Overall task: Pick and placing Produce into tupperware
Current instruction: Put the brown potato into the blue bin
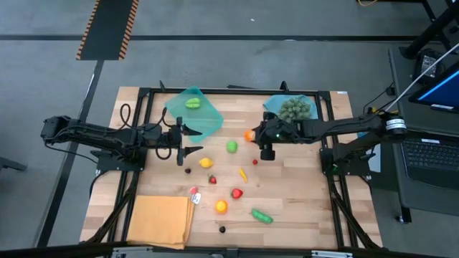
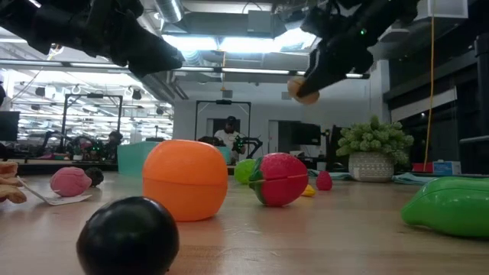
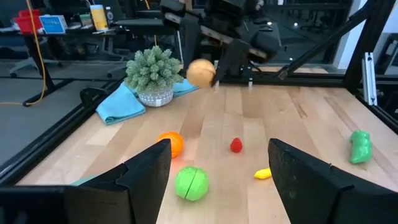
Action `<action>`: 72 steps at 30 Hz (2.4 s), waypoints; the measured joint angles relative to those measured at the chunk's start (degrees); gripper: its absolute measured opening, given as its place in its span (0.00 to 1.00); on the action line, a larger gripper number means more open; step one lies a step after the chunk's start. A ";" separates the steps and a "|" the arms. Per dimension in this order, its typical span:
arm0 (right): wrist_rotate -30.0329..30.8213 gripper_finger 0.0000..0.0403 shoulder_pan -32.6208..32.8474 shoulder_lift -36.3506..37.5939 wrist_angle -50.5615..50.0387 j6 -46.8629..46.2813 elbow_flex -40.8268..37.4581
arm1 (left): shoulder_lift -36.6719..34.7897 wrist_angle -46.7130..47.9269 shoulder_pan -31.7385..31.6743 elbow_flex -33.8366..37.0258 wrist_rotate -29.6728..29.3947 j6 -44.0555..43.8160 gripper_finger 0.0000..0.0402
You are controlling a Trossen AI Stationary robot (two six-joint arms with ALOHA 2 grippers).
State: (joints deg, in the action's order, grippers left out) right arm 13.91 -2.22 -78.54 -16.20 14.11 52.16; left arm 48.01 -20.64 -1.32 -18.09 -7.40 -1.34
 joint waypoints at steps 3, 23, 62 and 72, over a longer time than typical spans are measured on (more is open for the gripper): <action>0.00 0.49 0.34 -2.67 2.56 1.07 0.00 | 0.00 0.19 0.00 0.00 -0.02 -0.07 0.64; 5.01 0.49 0.25 -7.02 14.47 8.56 0.00 | 0.00 -3.15 0.16 -0.02 -0.01 -9.39 0.83; 9.54 0.49 -1.66 -24.92 -1.24 19.57 25.07 | 28.87 -18.63 -7.78 -10.99 -2.07 -34.21 0.82; 9.55 0.49 -0.94 -24.92 3.63 22.54 25.05 | 28.87 -18.36 -7.77 -10.99 -2.07 -34.30 0.82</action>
State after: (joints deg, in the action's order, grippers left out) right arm 23.46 -3.16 -103.46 -12.57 36.64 77.21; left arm 76.88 -39.00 -9.09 -29.08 -9.47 -35.64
